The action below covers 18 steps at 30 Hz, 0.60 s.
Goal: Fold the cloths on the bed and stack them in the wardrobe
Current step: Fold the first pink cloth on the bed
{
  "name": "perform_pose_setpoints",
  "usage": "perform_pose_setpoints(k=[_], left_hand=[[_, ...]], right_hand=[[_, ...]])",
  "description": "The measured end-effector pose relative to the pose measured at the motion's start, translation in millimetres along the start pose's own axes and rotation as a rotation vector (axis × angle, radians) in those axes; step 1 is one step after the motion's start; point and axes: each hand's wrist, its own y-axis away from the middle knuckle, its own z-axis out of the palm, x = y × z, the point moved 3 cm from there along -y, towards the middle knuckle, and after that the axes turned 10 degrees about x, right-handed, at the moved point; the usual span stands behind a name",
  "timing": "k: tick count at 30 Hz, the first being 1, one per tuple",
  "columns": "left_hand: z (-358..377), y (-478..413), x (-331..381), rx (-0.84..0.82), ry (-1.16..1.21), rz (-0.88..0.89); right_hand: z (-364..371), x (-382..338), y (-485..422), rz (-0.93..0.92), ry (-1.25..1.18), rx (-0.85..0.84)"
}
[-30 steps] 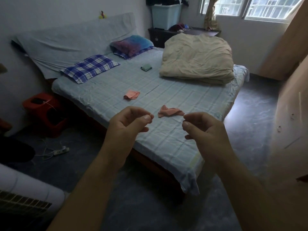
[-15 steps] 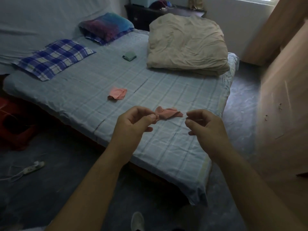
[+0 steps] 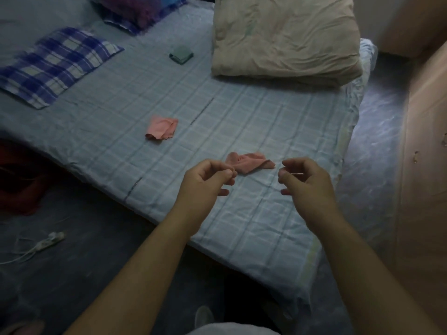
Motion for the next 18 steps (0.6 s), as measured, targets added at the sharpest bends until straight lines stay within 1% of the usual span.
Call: perform_pose_setpoints(k=[8,14,18], left_hand=[[69.5,-100.6,-35.0,0.088,-0.097,-0.116],[100.8,-153.1,-78.1,0.112,-0.192,-0.189],[115.9,-187.2,-120.9,0.109,-0.278,-0.236]], right_hand=[[24.1,49.8,-126.3,0.144,0.078,-0.053],[45.3,95.6,-183.1,0.201,0.184,-0.103],[61.5,135.6,-210.1,0.248,0.262,-0.146]])
